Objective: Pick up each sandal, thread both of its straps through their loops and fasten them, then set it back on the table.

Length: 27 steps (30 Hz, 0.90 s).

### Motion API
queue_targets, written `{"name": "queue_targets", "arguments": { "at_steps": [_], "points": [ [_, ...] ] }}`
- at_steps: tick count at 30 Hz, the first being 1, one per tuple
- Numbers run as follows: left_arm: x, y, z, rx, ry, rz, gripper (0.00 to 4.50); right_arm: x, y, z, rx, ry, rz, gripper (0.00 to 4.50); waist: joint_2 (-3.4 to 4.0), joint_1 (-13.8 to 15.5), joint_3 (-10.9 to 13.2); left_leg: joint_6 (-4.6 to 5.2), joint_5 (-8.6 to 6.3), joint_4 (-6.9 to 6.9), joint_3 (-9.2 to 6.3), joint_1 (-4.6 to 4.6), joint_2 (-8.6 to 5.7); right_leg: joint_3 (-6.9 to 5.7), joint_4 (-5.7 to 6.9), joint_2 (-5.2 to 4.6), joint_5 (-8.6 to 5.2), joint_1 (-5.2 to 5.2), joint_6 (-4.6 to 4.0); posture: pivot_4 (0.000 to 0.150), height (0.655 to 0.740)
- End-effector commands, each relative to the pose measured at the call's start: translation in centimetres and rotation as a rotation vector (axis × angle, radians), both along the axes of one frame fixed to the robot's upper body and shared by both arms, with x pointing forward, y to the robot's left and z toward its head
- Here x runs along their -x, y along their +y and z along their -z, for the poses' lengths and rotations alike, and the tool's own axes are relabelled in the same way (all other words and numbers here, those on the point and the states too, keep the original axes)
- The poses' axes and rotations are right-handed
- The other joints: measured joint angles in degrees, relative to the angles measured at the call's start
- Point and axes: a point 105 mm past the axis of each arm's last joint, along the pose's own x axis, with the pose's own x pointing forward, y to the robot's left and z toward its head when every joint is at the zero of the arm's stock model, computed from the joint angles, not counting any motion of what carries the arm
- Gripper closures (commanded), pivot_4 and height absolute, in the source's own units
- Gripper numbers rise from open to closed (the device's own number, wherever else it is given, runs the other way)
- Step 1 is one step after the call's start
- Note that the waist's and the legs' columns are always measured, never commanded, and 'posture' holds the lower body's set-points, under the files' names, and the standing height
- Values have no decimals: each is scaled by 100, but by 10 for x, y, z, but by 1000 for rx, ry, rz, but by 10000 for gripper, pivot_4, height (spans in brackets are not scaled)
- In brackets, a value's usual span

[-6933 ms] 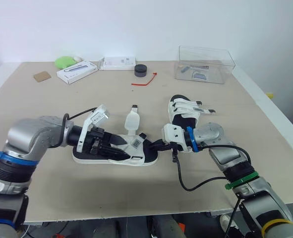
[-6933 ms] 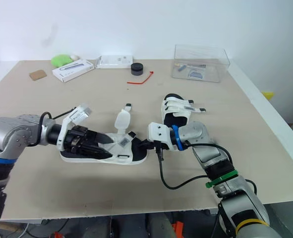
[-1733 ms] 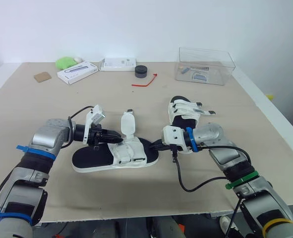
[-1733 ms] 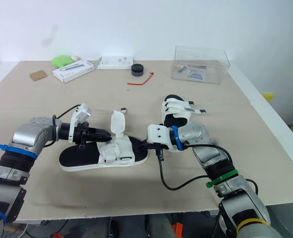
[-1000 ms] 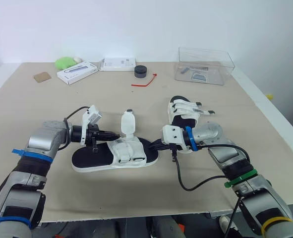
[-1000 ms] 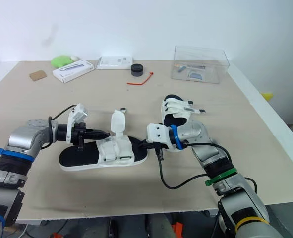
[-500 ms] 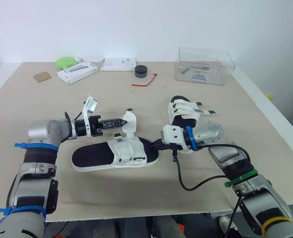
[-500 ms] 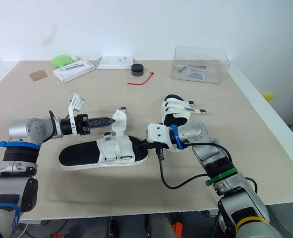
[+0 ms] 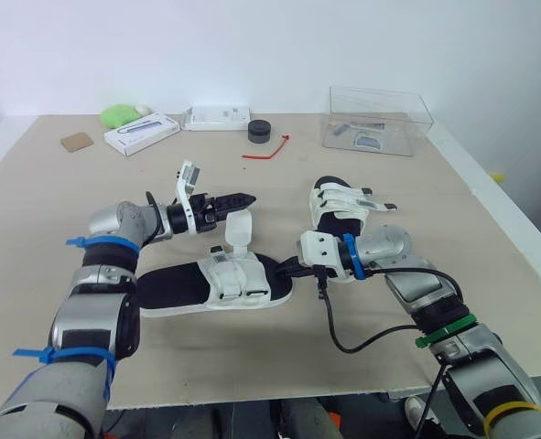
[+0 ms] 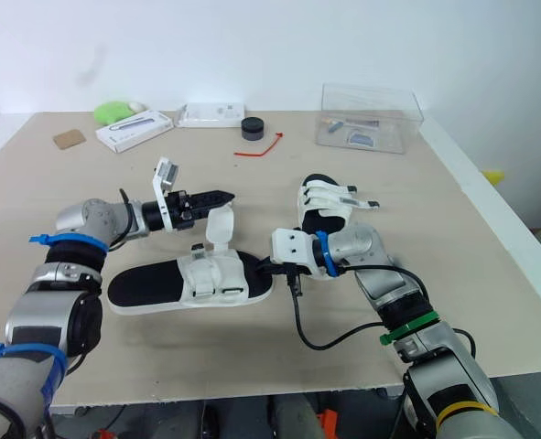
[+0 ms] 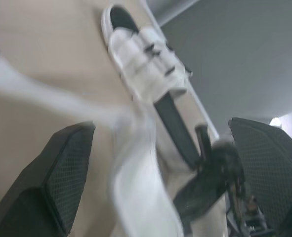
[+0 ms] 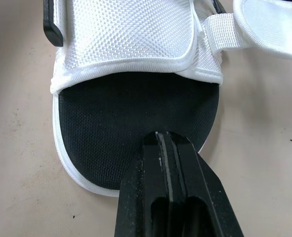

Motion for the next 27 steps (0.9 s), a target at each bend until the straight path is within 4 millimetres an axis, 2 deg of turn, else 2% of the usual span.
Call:
{"name": "queue_targets", "arguments": {
  "at_steps": [1, 8, 10, 11, 12, 14, 16, 17, 18, 19, 23, 27],
  "points": [
    [-14, 0, -18, 14, -63, -57, 304, 0, -16, 23, 83, 54, 66, 45000, 0, 1, 0, 0, 0, 0, 0, -1, -1, 0, 0, -1, 0, 0, 0, 1500, 7400],
    [-23, -7, -15, -27, -94, -88, 304, -3, -21, 20, 92, 36, 80, 45000, 0, 0, 0, -1, -1, 0, -1, -5, -3, -1, -4, -3, 1, -1, 4, 1500, 7400],
    [-21, -11, -15, -35, -111, -64, 4209, -3, -22, 19, 93, 35, 81, 45000, 0, 0, 0, -1, -1, 0, -1, -5, -3, -1, -4, -3, 1, -1, 4, 1500, 7400],
    [-20, -12, -15, -43, -119, -57, 4209, -3, -22, 19, 93, 35, 82, 45000, 0, 0, 0, -1, -1, 0, -1, -6, -3, -1, -4, -3, 1, -1, 4, 1500, 7400],
    [-21, -12, -15, -46, -133, -56, 9267, -3, -22, 19, 94, 34, 82, 45000, 0, 0, 0, -1, -1, 0, -1, -6, -4, -1, -4, -3, 2, -1, 6, 1500, 7400],
    [-23, -11, -16, -64, -166, -67, 14266, -3, -23, 19, 95, 35, 84, 45000, 0, -1, 0, -1, -1, 0, 0, -7, -5, 0, -5, -4, 3, -1, 7, 1500, 7400],
    [-24, -9, -15, -91, -197, -75, 21670, -3, -23, 19, 96, 34, 83, 45000, 0, 0, 0, -1, -1, 1, -1, -10, -6, -1, -6, -6, 4, -3, 9, 1500, 7400],
    [-24, -8, -14, -105, -208, -75, 23602, -3, -24, 19, 97, 34, 84, 45000, -1, -1, 0, -1, -1, 1, -1, -11, -9, -2, -6, -7, 4, -2, 10, 1500, 7400],
    [-24, -7, -13, -119, -220, -73, 29730, -3, -24, 19, 98, 34, 84, 45000, 0, 0, 0, -1, -1, 1, -1, -12, -9, -3, -7, -8, 5, -3, 10, 1500, 7400],
    [-23, -7, -12, -130, -231, -67, 30832, -3, -24, 19, 98, 34, 83, 45000, 0, 0, 0, -1, -1, 3, -3, -14, -10, -3, -8, -10, 6, -3, 12, 1500, 7400],
    [-20, -8, -10, -163, -277, -34, 43254, -4, -23, 19, 98, 35, 82, 45000, 0, 0, 0, -1, 0, 4, -2, -16, -13, -3, -10, -13, 8, -3, 16, 1500, 7400],
    [-19, -8, -17, -179, -353, -25, 44699, -4, -22, 19, 99, 38, 76, 45000, 0, 0, 0, 0, 0, 4, -2, -18, -14, -6, -12, -13, 9, -3, 17, 1500, 7400]
  ]
}}
